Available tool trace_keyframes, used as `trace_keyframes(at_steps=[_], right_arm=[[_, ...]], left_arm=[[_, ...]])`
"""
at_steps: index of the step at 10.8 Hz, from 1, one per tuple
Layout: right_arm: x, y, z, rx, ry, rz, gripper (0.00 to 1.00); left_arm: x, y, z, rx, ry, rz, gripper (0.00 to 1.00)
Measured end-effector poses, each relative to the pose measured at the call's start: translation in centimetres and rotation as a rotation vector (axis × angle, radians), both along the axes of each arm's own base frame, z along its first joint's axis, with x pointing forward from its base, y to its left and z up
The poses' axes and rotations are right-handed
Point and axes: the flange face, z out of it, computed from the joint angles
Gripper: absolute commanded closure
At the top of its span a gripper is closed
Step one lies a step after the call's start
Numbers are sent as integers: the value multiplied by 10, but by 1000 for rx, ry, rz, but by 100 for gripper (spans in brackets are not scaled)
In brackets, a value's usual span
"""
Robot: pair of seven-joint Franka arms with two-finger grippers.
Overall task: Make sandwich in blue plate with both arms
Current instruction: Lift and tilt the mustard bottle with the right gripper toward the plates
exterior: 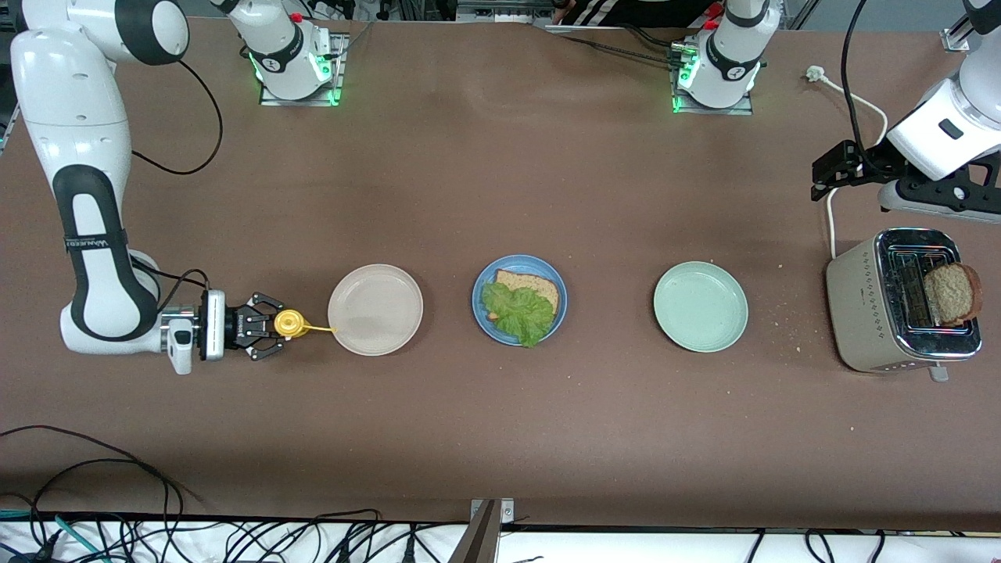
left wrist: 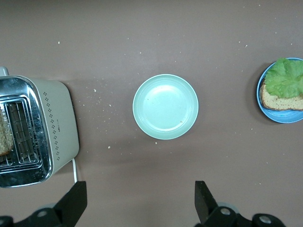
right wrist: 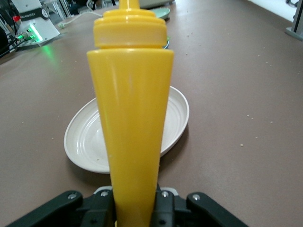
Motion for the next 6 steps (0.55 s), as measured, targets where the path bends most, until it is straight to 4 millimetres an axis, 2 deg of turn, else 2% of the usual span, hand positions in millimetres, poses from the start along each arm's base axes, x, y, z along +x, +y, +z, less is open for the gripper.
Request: trace_keyframes(at_steps=[3,6], right_arm=[[17,22,41,-176,31,14,93],[30,65,77,-382,66,1,93]], left_arm=[[0,0,0,0,0,0,0],[0,0,0,0,0,0,0]])
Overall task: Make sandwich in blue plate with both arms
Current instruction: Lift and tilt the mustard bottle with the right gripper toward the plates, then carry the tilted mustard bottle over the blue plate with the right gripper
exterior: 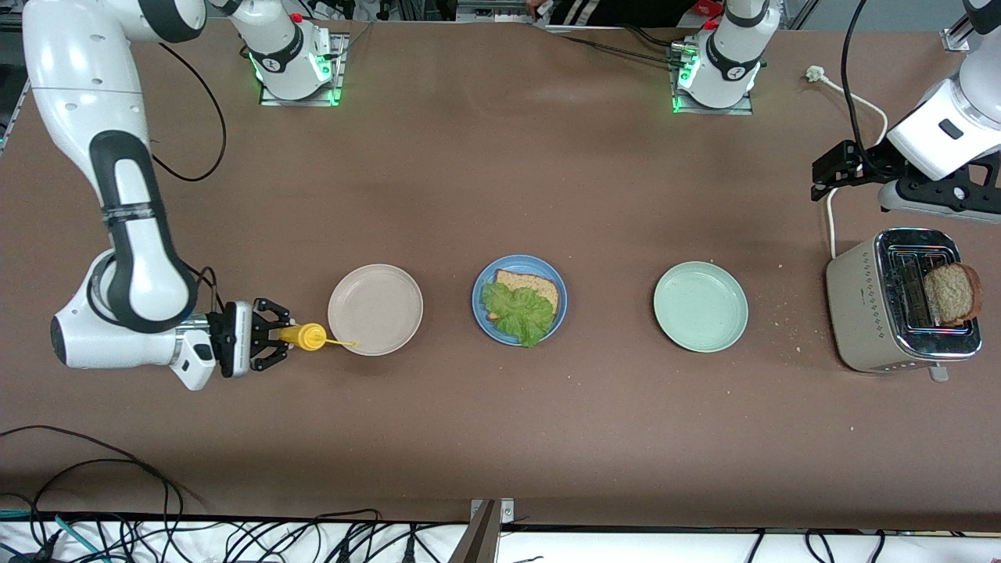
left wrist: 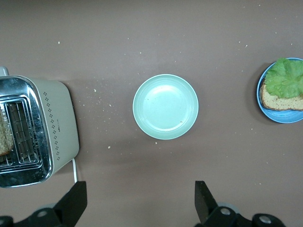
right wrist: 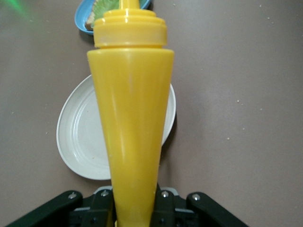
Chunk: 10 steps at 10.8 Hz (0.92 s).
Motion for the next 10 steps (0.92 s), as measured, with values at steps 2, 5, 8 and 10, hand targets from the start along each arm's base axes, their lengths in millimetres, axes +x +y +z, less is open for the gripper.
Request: trace_keyframes(at_steps=[2,5,8,10], right_arm=[[1,41,31,-126,16,-26,93],[-6,104,58,-273,13,-51,93],[-25,174,70,-451,-2,-56,96],[-43,227,83,-621,-44,-52,99]], left_arm=[[0,0,0,0,0,0,0],[0,-1,0,0,0,-1,0],[0,-1,0,0,0,-2,0],[0,-1,0,0,0,-2,0]])
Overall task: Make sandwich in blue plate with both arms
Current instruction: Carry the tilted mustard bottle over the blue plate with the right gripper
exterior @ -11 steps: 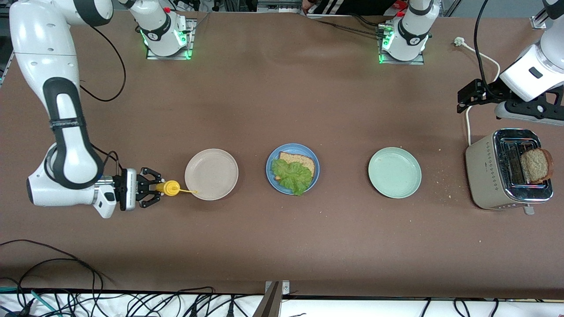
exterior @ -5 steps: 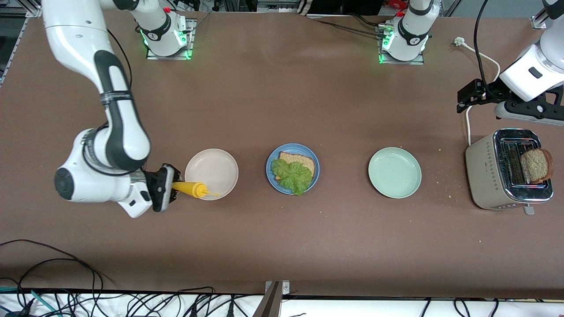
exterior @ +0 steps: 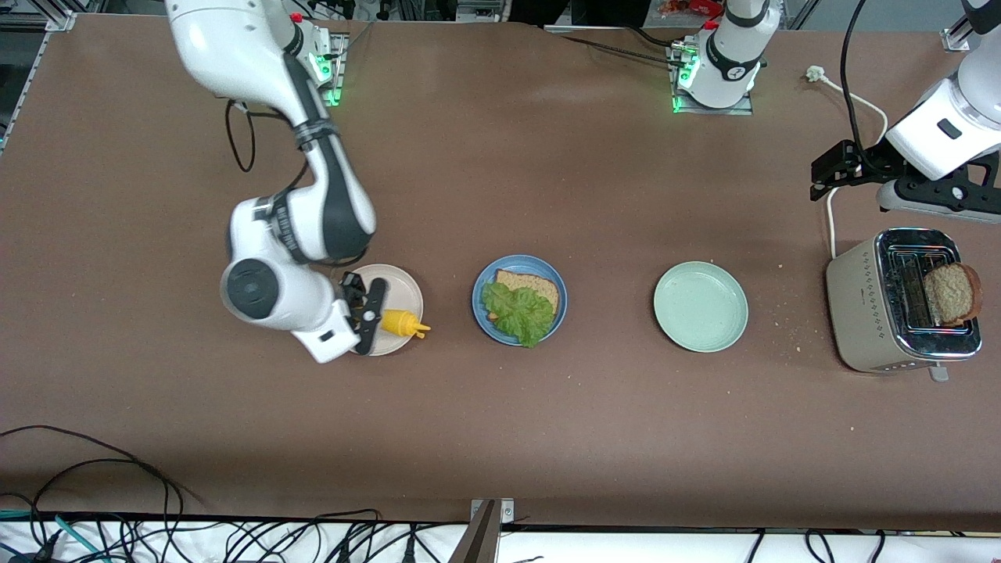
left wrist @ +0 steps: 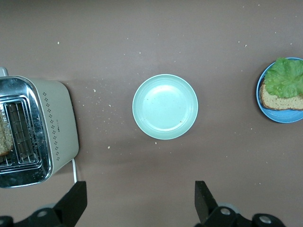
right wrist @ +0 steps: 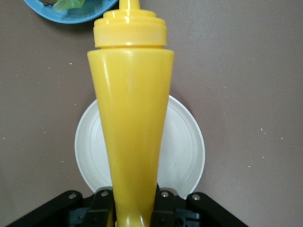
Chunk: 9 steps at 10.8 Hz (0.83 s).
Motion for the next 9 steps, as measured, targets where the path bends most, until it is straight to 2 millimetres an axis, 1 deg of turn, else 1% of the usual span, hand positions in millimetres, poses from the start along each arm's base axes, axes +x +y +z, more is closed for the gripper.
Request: trace_keyframes(at_steps=[2,3,4,6,9], right_arm=[[-22,52,18,-148,-40,4,100],[-34,72,24,-199,-55,10,100],[-45,89,26,-252,-72,21,100],[-66,118,19,-347,-104,42,100],[-90,157,-2,-497,-162,96,100]], left_arm=[[0,0,0,0,0,1,0],[0,1,0,0,0,1,0],[0,1,0,0,1,2,0],[0,1,0,0,0,2,0],[0,1,0,0,0,2,0]])
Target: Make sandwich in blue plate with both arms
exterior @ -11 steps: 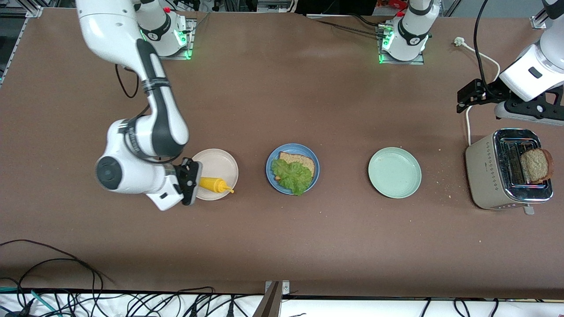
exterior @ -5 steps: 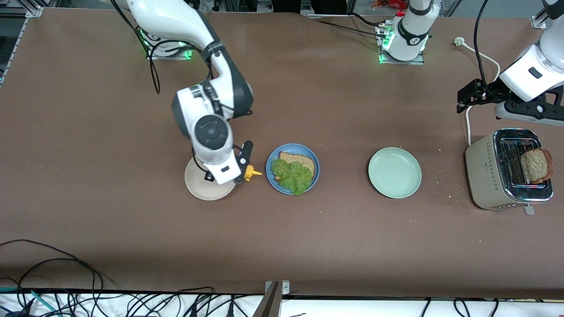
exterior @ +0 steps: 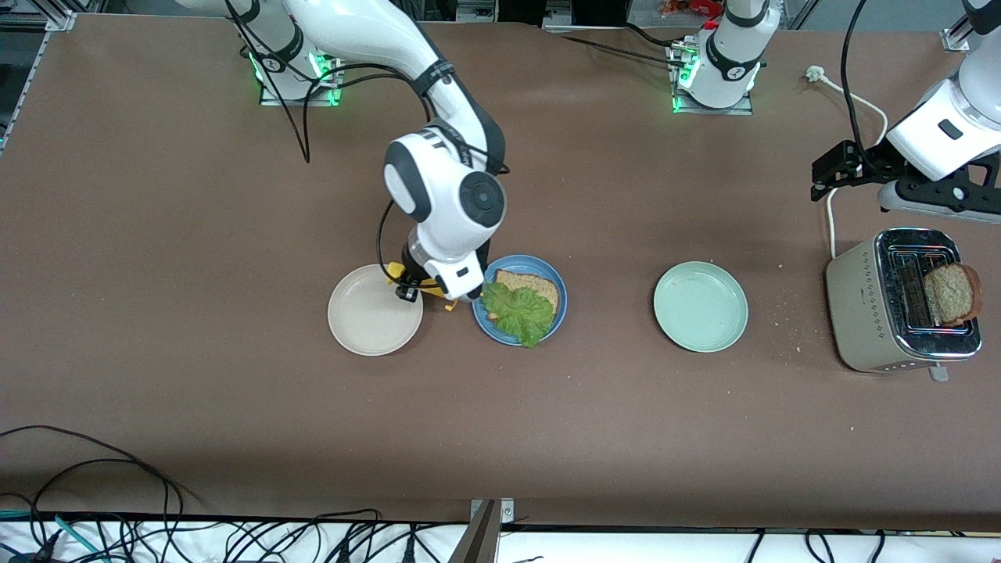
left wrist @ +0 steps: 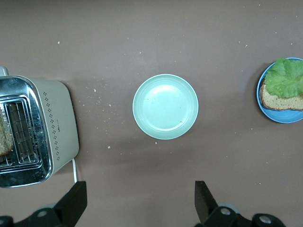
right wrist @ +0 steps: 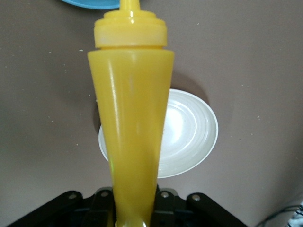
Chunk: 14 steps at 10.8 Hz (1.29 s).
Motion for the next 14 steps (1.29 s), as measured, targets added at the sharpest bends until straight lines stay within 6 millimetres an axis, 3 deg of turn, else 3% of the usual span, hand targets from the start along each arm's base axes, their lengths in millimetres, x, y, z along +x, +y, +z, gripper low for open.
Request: trace_keyframes(at_steps=[3,8,10,14], right_arm=[[-18,26,-19,-119,-49,51,100],[-31,32,-47,-261,-74,65,100],[-43,45,-65,-276,-99,53,100],[-42,52,-62,-272,-126,48,100]], left_arm=[[0,0,0,0,0,0,0],[-1,-12,0,0,0,-21,0],[-2,-23,0,0,0,-41,0],[-2,-24,2,0,-5,-42,0]])
